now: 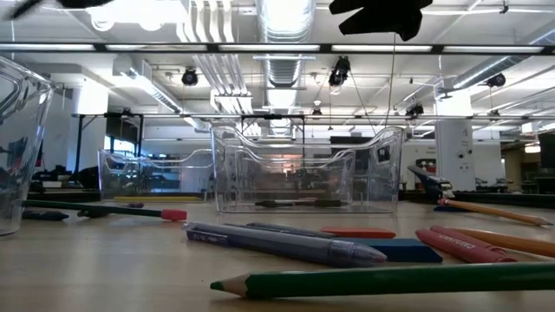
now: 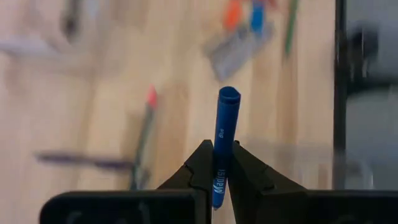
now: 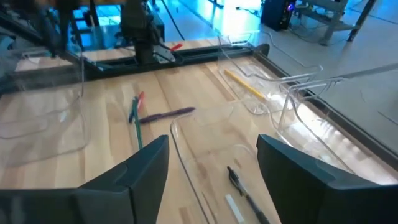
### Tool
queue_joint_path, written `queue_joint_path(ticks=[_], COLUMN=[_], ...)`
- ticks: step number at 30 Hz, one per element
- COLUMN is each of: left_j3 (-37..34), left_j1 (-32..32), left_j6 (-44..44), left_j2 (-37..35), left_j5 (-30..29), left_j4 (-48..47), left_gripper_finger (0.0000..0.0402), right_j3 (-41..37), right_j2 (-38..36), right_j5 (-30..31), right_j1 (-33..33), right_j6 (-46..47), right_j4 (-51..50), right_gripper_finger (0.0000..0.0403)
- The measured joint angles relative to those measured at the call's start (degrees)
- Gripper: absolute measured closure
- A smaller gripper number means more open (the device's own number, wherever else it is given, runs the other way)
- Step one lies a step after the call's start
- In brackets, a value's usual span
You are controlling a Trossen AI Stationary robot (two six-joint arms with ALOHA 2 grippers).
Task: Sort crayons/erasers/pens/pencils in bins
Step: Put the top right blue crayon into the bottom transparent bin, then put the top green crayon into the bottom transparent bin
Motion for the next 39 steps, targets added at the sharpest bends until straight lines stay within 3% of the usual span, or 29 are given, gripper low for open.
queue_joint_path(ticks=[7, 15, 20, 23, 26, 28, 31, 34, 39], left_j3=[0.1, -0.4, 0.1, 0.7, -1.3, -4.2, -10.1, -17.2, -28.2], left_j1=[-6.4, -6.8, -6.2, -6.3, -7.3, -7.2, -4.7, -0.5, 6.9], left_j6=[-6.1, -9.5, -9.3, -7.3, 2.3, 11.9, 24.5, 32.0, 38.4], left_j2=[8.0, 11.6, 10.1, 7.5, 4.5, 3.0, 1.0, 0.2, 0.3], left_j5=[9.1, 12.2, 12.0, 4.3, -12.9, -19.7, -19.1, -14.1, -8.1], left_j4=[-3.4, -3.3, -3.6, -0.9, 10.1, 20.7, 39.5, 56.1, 83.2], left_gripper_finger=[0.0383, 0.0293, 0.0238, 0.0227, 0.0225, 0.0224, 0.0224, 0.0224, 0.0224], right_j3=[0.0, 0.0, 0.3, 1.0, 1.3, 1.3, 1.3, 1.0, 0.4], right_j2=[0.1, -0.2, -1.1, -2.4, -3.5, -3.6, -3.8, -3.7, -3.4], right_j5=[-0.3, -0.5, -0.5, -0.5, -0.9, -0.9, -2.1, -6.2, -11.0], right_j1=[0.0, 0.3, 1.5, 2.6, 3.4, 3.9, 5.1, 6.4, 8.4], right_j6=[0.1, 0.1, 0.2, 3.3, 12.7, 19.6, 31.1, 42.5, 51.3], right_j4=[0.2, -0.3, -5.1, -11.8, -20.1, -27.1, -40.0, -51.2, -57.9], right_gripper_finger=[0.0174, 0.0175, 0.0175, 0.0175, 0.0175, 0.0175, 0.0175, 0.0175, 0.0175])
